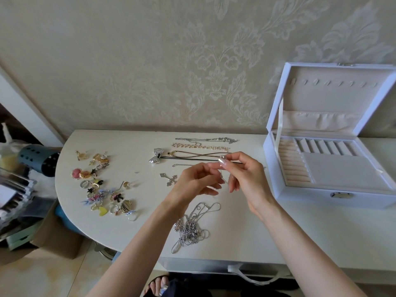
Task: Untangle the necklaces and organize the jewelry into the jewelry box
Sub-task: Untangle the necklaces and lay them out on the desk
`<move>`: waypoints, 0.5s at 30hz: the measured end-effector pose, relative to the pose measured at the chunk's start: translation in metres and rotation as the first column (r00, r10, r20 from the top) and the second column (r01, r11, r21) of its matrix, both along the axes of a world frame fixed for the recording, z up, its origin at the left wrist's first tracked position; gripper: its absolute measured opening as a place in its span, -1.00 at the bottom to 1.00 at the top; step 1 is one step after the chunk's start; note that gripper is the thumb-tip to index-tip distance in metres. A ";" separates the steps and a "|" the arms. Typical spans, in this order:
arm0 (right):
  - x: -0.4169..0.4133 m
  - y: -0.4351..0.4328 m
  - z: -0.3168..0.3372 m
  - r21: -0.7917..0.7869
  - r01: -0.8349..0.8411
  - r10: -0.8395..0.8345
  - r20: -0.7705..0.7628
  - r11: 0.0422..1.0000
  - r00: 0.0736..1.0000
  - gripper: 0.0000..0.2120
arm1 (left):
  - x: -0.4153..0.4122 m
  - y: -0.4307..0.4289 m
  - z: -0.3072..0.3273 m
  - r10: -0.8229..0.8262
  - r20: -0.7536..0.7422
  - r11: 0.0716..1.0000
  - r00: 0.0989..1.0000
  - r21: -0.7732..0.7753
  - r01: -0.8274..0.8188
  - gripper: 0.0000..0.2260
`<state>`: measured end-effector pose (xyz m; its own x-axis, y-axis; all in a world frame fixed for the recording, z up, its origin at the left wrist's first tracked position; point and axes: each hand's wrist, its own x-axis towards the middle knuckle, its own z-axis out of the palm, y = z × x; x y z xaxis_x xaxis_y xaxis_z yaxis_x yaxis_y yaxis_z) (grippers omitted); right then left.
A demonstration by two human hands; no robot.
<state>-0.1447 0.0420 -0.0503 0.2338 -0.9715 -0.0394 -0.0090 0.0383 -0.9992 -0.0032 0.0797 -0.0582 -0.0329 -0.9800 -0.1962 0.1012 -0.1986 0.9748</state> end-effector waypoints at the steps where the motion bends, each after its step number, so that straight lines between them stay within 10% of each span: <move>1: 0.000 0.000 0.001 -0.009 0.001 -0.001 -0.011 1.000 1.000 -0.91 | 0.000 0.000 0.000 0.001 0.007 1.000 1.000 -0.008 -0.001 -0.97; 15: -0.001 0.003 0.005 -0.037 0.007 -0.008 -0.022 0.999 1.000 -0.88 | 0.000 0.002 0.001 -0.023 0.153 0.998 0.988 -0.062 0.033 -0.91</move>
<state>-0.1455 0.0453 -0.0458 0.2260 -0.9741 -0.0085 -0.0312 0.0015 -0.9995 -0.0029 0.0815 -0.0571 -0.0349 -0.9898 -0.1379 -0.0537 -0.1359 0.9893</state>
